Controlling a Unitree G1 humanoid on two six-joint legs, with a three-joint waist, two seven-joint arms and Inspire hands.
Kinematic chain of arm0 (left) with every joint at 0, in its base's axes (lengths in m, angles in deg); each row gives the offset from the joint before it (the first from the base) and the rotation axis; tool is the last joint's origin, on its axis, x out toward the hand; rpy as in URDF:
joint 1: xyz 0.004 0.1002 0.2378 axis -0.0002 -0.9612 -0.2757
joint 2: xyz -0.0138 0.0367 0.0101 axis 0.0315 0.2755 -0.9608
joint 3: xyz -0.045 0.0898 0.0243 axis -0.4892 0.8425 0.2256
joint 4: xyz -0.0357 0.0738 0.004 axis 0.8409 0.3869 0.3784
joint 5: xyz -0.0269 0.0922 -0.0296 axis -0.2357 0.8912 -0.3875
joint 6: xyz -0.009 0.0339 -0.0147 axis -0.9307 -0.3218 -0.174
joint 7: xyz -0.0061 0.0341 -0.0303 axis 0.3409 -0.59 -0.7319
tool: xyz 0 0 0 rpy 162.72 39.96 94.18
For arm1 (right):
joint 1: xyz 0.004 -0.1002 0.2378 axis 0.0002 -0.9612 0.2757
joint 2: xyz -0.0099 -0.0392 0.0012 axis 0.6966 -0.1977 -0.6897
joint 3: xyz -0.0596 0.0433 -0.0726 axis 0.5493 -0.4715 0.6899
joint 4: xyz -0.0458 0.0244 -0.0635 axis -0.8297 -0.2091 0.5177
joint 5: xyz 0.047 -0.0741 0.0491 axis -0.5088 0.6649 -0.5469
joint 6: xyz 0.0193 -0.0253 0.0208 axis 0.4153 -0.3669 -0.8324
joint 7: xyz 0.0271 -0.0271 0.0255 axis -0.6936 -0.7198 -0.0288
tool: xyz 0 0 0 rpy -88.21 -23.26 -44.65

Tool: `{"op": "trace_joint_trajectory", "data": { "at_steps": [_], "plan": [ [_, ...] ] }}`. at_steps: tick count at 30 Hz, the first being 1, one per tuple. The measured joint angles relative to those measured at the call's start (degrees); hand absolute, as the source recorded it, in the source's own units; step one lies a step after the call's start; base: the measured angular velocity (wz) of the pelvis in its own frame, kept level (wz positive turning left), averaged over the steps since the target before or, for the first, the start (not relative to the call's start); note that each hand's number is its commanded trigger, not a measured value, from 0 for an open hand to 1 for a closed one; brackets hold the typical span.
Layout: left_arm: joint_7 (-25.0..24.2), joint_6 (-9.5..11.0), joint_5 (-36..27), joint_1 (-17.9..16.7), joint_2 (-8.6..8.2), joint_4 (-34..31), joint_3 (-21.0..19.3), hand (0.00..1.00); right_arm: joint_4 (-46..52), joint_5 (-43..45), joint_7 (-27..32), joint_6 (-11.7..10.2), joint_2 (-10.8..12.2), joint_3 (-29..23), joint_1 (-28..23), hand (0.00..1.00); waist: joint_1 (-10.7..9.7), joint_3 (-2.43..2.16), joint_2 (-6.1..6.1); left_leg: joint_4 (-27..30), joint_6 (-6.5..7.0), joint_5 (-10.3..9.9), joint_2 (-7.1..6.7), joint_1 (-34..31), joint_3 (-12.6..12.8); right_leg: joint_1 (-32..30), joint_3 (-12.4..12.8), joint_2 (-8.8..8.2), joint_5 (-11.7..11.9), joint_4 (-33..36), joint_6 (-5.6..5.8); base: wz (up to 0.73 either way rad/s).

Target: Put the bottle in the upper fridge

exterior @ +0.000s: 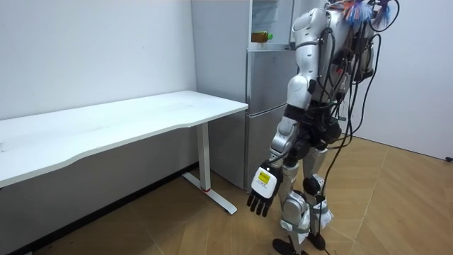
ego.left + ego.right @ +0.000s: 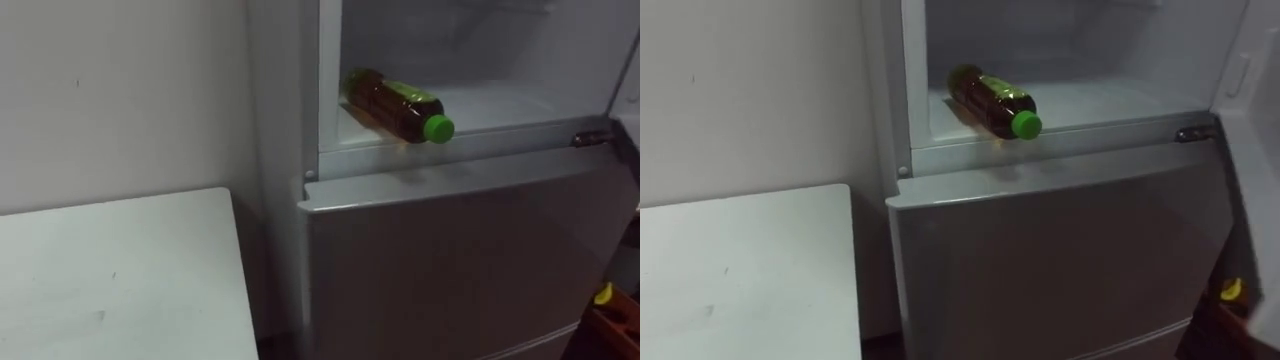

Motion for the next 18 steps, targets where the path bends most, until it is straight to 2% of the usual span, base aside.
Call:
{"op": "trace_joint_trajectory", "data": {
  "at_steps": [4,8,18],
  "plan": [
    [0.0,-0.8,1.0,0.6,0.0,-0.1,1.6,0.0,2.4,3.5,-2.6,-0.1,0.0,1.2,2.0,0.0,0.5,-0.13,0.11,0.1,-0.06,0.0,0.28,-0.3,-0.1,0.6,-0.7,0.27,1.0,-1.8,-0.08,0.03],
    [0.0,-1.9,1.1,0.5,0.0,-0.6,2.7,0.0,2.4,5.2,-4.6,-0.2,0.1,3.6,3.0,0.0,0.8,-0.59,0.0,0.0,-0.11,0.0,0.31,-0.1,-0.5,1.2,-1.2,0.32,1.1,-2.2,-0.06,0.05],
    [0.2,-2.5,0.9,0.4,0.01,-2.5,4.1,0.0,2.4,5.1,-8.4,0.0,0.2,8.0,3.0,0.0,2.2,-0.5,-0.59,0.7,-0.34,-0.2,0.56,0.1,-1.1,2.1,-1.7,0.22,1.2,-2.3,-0.18,0.03]
  ]
}}
